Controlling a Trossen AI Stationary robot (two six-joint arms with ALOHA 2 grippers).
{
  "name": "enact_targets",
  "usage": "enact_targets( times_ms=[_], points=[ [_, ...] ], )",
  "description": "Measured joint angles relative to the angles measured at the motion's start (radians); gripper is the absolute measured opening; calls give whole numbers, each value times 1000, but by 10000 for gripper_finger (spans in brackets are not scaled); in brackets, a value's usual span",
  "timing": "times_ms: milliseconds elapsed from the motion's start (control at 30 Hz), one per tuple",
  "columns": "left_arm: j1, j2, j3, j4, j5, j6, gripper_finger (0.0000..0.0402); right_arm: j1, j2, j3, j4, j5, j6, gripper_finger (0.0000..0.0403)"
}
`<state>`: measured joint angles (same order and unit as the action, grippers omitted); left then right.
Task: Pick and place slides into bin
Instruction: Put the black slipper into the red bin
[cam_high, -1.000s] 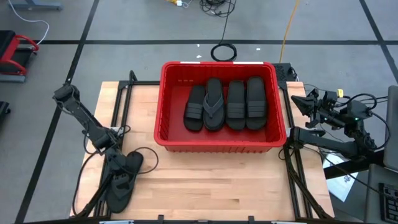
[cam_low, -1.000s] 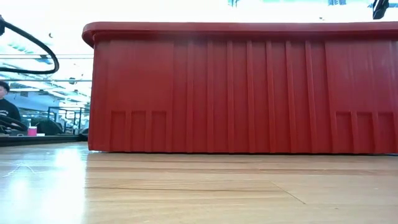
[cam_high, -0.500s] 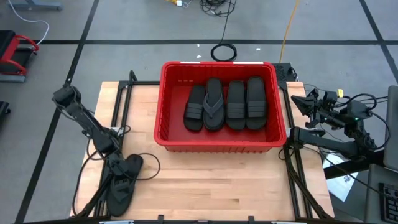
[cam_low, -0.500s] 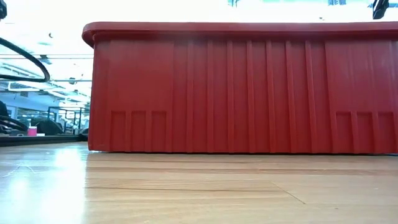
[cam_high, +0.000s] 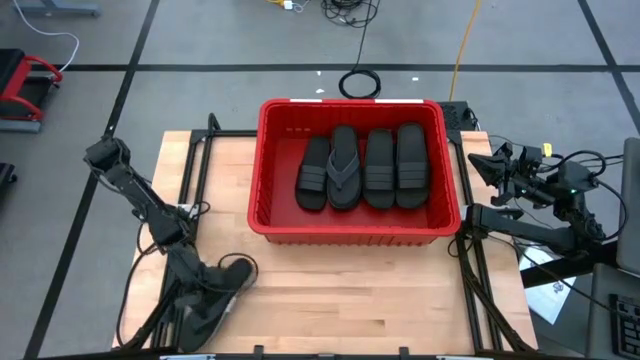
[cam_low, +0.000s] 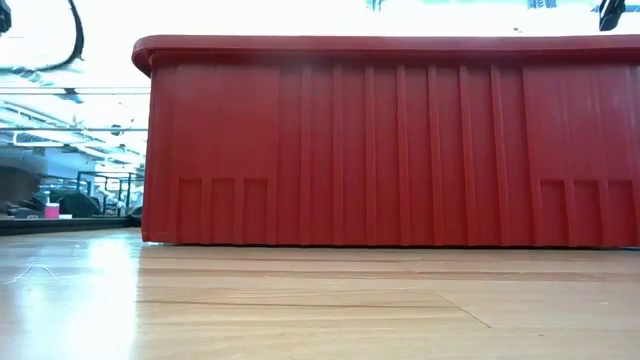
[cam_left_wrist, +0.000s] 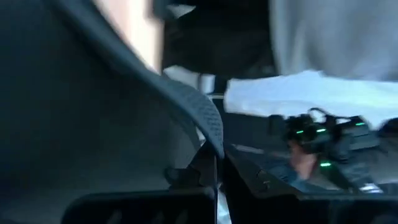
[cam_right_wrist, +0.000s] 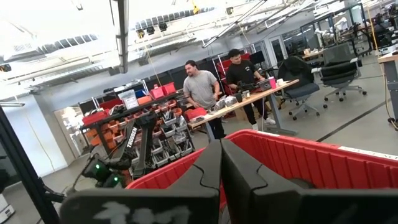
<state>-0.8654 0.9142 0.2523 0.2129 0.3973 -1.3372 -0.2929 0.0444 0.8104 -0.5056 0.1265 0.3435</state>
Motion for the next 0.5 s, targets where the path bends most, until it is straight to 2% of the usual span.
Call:
enact_targets(
  times_ms=[167,333,500],
  points=[
    [1,-61,70,25,-28,-8,3,0,0,0,0,1,0,0],
    [0,-94,187,14,-120,58,1,0,0,0,0,2,0,0],
    [50,-97,367,-217,-172,261,1,0,0,0,1,3,-23,0]
  ],
)
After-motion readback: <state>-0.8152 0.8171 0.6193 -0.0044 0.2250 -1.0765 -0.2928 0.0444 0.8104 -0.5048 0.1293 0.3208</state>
